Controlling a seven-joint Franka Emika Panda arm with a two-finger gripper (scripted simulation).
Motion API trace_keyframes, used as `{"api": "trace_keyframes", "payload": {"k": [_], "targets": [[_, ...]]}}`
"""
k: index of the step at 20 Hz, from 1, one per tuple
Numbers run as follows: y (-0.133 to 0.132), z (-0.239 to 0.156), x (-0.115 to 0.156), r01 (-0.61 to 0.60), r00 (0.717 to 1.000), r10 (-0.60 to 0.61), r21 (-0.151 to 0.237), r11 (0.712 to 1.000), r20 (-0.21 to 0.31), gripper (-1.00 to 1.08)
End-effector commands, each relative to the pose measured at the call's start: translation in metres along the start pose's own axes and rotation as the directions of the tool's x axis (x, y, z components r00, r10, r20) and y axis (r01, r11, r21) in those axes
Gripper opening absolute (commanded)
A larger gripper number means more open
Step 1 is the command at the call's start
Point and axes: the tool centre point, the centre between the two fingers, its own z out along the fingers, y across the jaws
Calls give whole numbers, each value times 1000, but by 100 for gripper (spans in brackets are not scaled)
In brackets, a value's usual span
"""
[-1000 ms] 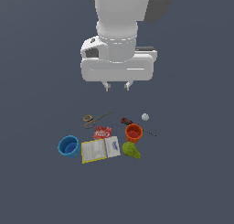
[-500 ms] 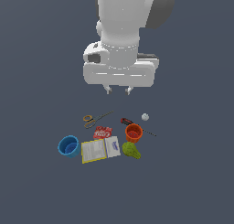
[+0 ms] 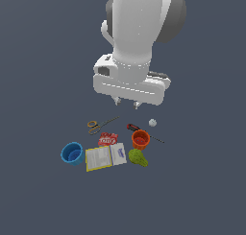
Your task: Pick up a designated object from a clutter of objects.
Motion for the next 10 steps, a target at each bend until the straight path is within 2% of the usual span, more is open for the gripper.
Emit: {"api": "trace_keyframes", "payload": {"k": [1, 10], "targets": [[-3, 7, 2, -51, 999, 51, -11, 999, 2, 28], [-16, 33, 9, -229, 973, 230, -49, 972, -2, 28]]}}
